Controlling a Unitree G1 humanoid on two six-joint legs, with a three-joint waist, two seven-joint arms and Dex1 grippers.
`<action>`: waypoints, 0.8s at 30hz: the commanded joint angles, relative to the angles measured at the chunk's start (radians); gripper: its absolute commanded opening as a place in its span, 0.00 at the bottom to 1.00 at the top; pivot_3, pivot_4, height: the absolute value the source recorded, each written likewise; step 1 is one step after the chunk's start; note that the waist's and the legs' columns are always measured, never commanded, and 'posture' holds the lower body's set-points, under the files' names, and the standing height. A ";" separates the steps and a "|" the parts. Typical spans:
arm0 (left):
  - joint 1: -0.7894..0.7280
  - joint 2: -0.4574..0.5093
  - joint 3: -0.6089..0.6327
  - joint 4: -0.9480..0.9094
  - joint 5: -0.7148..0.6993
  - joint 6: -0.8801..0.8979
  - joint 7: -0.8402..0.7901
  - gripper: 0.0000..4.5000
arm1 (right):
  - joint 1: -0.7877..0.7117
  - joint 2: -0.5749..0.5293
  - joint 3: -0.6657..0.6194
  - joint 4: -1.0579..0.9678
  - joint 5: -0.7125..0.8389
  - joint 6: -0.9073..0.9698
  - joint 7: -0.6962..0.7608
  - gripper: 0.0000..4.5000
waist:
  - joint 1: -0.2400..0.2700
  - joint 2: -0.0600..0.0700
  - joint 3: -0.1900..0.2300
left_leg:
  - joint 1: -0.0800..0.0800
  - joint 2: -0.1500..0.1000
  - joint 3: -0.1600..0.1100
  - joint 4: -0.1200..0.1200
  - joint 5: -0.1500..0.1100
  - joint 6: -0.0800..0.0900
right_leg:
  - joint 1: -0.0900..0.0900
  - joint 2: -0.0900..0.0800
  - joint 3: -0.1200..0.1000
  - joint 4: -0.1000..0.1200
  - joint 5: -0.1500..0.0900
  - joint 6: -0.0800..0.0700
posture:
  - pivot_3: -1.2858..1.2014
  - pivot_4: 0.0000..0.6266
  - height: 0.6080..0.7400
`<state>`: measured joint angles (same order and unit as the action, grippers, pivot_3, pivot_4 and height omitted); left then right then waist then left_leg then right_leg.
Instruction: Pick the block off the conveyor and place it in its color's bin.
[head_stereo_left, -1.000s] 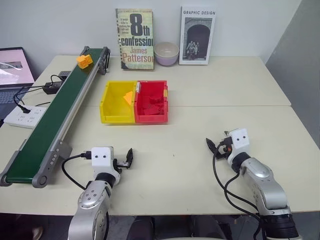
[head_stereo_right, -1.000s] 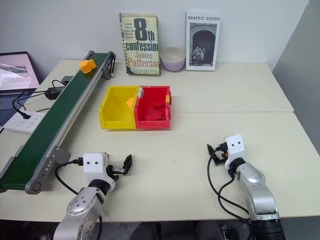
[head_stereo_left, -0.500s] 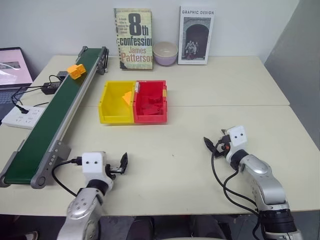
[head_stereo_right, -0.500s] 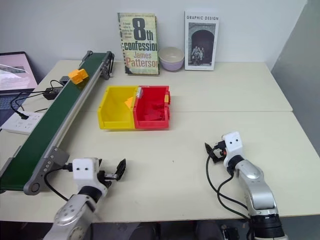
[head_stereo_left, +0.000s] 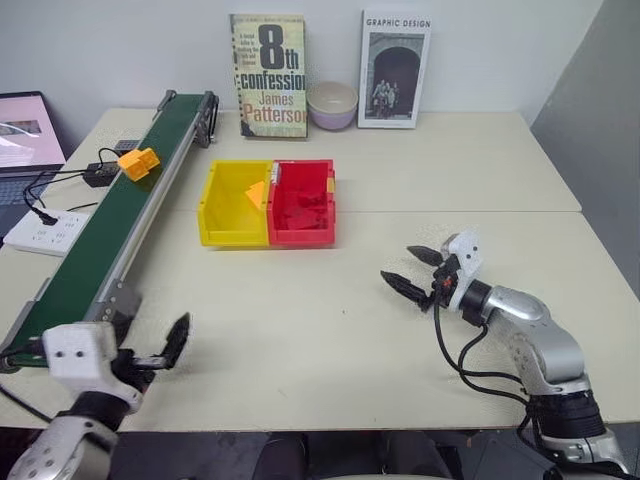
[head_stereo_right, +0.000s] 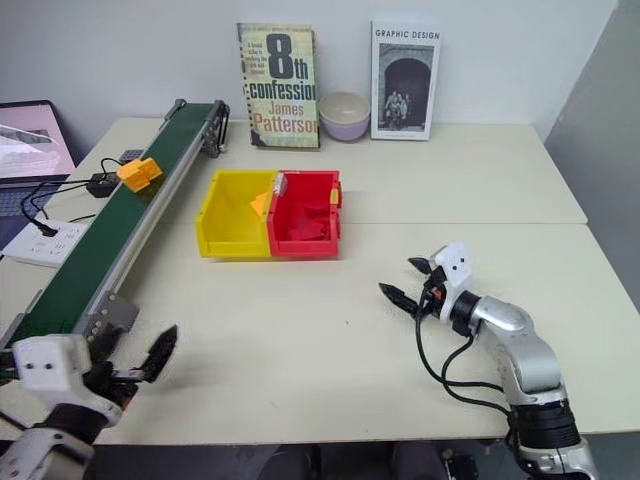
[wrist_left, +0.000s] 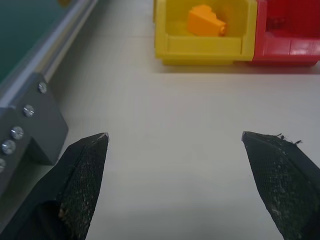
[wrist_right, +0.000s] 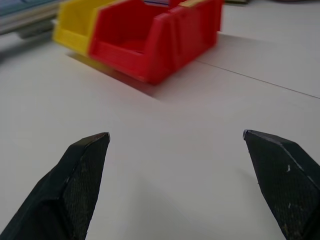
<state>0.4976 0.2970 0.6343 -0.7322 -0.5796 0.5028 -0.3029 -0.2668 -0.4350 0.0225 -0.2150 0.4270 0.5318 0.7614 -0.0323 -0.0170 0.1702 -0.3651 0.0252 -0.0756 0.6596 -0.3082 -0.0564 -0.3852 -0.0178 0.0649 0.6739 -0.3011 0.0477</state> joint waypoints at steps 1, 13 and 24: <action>-0.016 0.007 0.144 -0.031 -0.099 -0.012 0.070 0.99 | -0.085 -0.051 -0.010 -0.084 0.160 0.099 0.144 1.00 | 0.000 0.000 0.000 | 0.000 0.000 0.000 0.000 0.000 0.000 | 0.000 0.000 0.000 0.000 0.000 0.000 | 0.52 0.24 1.00; -0.137 0.186 0.173 0.199 -0.137 0.036 0.037 0.99 | -0.263 -0.052 0.026 -0.088 0.251 0.170 0.194 1.00 | 0.001 -0.001 0.001 | 0.000 0.000 0.000 0.000 0.000 0.000 | 0.000 0.000 -0.003 0.000 0.000 0.000 | 0.52 0.24 1.00; -0.262 0.289 0.180 0.407 -0.099 0.015 -0.011 0.99 | -0.268 -0.028 0.018 -0.169 0.333 0.225 0.160 1.00 | 0.000 -0.001 0.001 | 0.000 0.000 -0.002 -0.001 0.000 -0.001 | -0.001 0.000 -0.002 0.000 0.000 0.000 | 0.52 0.24 1.00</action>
<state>0.2439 0.5638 0.7906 -0.3389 -0.6847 0.5374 -0.2998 -0.5205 -0.4621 0.0604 -0.3500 0.7303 0.7565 0.9288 -0.0324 -0.0180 0.1711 -0.3655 0.0253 -0.0774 0.6587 -0.3086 -0.0571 -0.3866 -0.0180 0.0625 0.6739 -0.3011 0.0474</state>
